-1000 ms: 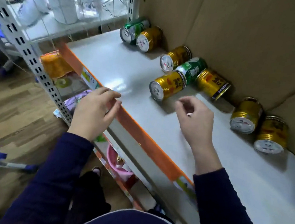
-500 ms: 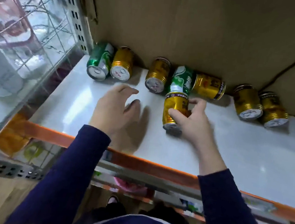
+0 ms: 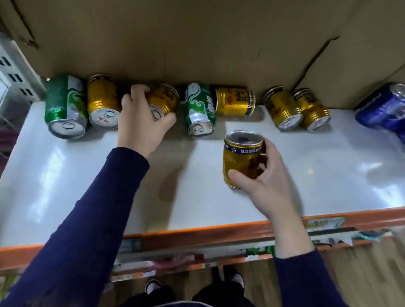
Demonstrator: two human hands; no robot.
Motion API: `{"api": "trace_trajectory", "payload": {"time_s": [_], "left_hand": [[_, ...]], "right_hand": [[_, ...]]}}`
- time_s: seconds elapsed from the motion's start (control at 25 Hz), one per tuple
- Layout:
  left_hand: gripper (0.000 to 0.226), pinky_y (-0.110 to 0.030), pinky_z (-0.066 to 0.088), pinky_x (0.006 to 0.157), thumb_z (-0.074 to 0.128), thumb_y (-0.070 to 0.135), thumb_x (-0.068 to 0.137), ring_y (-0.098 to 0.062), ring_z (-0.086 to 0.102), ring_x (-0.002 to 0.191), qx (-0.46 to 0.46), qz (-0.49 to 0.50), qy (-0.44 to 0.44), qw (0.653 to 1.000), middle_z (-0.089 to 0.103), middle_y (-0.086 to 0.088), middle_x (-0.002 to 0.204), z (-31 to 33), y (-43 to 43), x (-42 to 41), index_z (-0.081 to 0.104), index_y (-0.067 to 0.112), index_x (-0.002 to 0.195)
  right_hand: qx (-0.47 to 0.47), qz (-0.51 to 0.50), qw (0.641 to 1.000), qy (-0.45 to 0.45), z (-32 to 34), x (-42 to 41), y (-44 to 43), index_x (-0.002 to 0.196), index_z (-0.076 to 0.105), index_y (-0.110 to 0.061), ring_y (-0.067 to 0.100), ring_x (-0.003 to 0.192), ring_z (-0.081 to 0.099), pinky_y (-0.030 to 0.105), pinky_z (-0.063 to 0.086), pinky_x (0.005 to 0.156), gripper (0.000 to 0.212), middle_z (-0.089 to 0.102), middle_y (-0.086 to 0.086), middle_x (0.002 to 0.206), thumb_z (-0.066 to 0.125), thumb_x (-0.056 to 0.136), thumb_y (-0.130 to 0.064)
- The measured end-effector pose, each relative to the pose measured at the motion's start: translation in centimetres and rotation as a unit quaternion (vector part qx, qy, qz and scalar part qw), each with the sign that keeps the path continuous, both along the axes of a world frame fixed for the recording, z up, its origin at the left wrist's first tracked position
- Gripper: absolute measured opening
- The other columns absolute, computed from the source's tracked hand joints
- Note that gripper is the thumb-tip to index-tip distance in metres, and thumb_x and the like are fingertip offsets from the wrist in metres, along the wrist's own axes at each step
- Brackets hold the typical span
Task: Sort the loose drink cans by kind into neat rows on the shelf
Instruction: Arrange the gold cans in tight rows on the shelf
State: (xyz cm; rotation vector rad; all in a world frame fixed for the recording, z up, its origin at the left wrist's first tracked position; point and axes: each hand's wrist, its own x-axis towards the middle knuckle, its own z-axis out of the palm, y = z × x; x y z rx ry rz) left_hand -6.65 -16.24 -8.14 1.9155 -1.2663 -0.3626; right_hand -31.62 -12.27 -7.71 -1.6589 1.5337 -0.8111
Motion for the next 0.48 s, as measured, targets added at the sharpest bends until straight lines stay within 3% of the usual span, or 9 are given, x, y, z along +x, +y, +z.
{"api": "trace_trajectory", "payload": {"time_s": [0.12, 0.2, 0.28, 0.36, 0.48], "left_hand": [[0.064, -0.023, 0.042, 0.071, 0.077, 0.04, 0.059, -0.018, 0.061, 0.091, -0.062, -0.004, 0.014, 0.998, 0.064, 0.0, 0.103, 1.2, 2.2, 0.1, 0.052, 0.016, 0.113], [0.06, -0.018, 0.043, 0.065, 0.074, 0.049, 0.055, -0.009, 0.061, 0.083, -0.085, -0.022, 0.024, 0.996, 0.066, 0.008, 0.093, 1.9, 3.5, -0.3, 0.056, 0.02, 0.105], [0.058, -0.015, 0.045, 0.066, 0.075, 0.054, 0.057, -0.003, 0.062, 0.081, -0.099, -0.049, 0.035, 0.993, 0.067, 0.012, 0.091, 2.1, 4.5, -0.9, 0.06, 0.022, 0.103], [0.056, -0.012, 0.048, 0.068, 0.08, 0.053, 0.06, 0.002, 0.062, 0.081, -0.104, -0.074, 0.057, 0.99, 0.066, 0.015, 0.089, 1.8, 5.2, -1.5, 0.063, 0.022, 0.102], [0.054, -0.025, 0.052, 0.077, 0.084, 0.046, 0.064, -0.005, 0.061, 0.088, -0.101, -0.105, 0.074, 0.987, 0.065, 0.006, 0.097, 0.9, 5.9, -2.5, 0.061, 0.018, 0.105]], "right_hand": [[-0.021, 0.025, 0.999, -0.001, 0.0, -0.4, 0.2, 0.13, 0.036, -0.041, -0.002, 0.108, 0.05, 0.003, 0.038, 0.08, 0.079, 0.051, -0.011, 0.128, 0.082, 0.069, -0.022], [-0.031, 0.032, 0.999, -0.003, -0.2, -0.4, 0.4, 0.122, 0.034, -0.044, -0.009, 0.103, 0.053, 0.001, 0.041, 0.076, 0.078, 0.055, -0.013, 0.119, 0.083, 0.067, -0.019], [-0.033, 0.025, 0.999, -0.012, -0.4, -0.4, 0.6, 0.117, 0.031, -0.046, -0.013, 0.099, 0.053, 0.003, 0.042, 0.077, 0.076, 0.055, -0.02, 0.112, 0.081, 0.064, -0.024], [-0.024, 0.01, 0.999, -0.03, -0.6, -0.5, 0.7, 0.115, 0.03, -0.044, -0.005, 0.1, 0.055, 0.013, 0.045, 0.082, 0.073, 0.053, -0.021, 0.109, 0.079, 0.062, -0.034], [-0.033, 0.014, 0.999, -0.038, -0.8, -1.1, 1.2, 0.115, 0.032, -0.037, -0.001, 0.1, 0.057, 0.019, 0.047, 0.084, 0.074, 0.054, -0.02, 0.107, 0.08, 0.059, -0.044]]}}
